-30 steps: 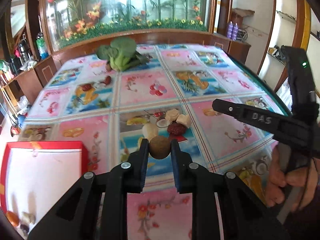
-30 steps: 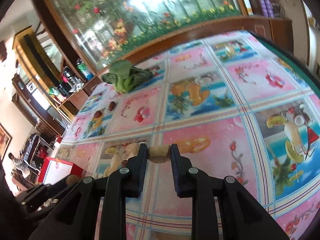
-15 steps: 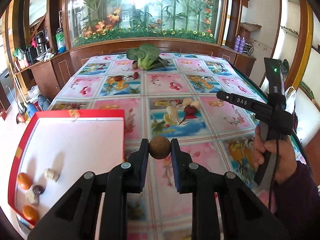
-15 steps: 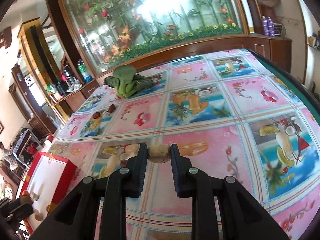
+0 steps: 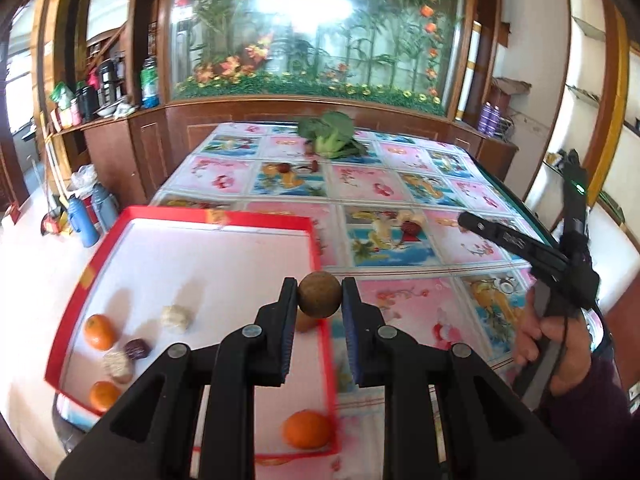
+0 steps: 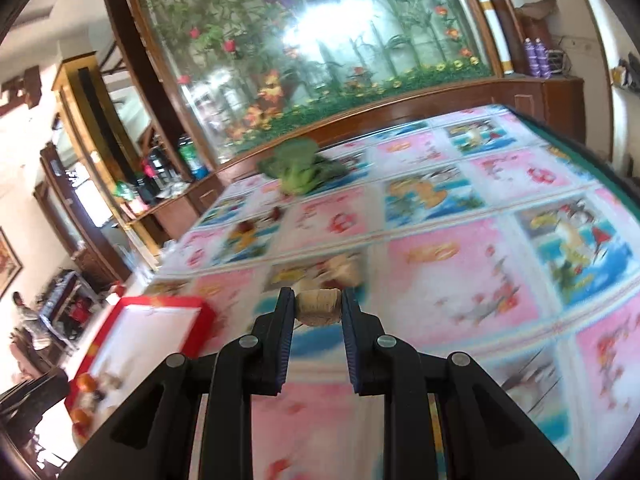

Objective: Organize fruits
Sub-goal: 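Carry the kiwi and cube over the tray and open both grippers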

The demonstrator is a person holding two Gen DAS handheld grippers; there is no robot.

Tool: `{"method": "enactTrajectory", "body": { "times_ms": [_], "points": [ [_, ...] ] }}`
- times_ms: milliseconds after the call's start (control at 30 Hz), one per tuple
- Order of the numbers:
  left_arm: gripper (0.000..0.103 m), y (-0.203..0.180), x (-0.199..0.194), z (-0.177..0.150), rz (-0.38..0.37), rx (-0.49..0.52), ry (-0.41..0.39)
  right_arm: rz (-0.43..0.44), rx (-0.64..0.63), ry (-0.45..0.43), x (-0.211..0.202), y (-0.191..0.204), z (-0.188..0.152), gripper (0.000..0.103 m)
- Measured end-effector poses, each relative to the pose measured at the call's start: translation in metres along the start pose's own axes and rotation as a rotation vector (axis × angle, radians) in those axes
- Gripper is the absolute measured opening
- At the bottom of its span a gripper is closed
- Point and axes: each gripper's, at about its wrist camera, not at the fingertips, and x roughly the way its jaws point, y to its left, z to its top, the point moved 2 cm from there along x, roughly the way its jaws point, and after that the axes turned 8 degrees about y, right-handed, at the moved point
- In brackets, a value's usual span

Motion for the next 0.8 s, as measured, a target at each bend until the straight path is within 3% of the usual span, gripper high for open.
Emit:
{"method": "enactTrajectory", "body": {
  "times_ms": [433,800],
  "points": [
    [0.024,0.118,-0.004,-0.03,0.131,-0.204,0.024,0.249,-0.192,0.168,0.024,0.146,-0.036,0.022],
    [0.024,0.149,0.001,-0.037,0.158,-0.245,0.036,0.252,-0.301,0.295,0.058,0.192,-0.073,0.022]
  ]
}}
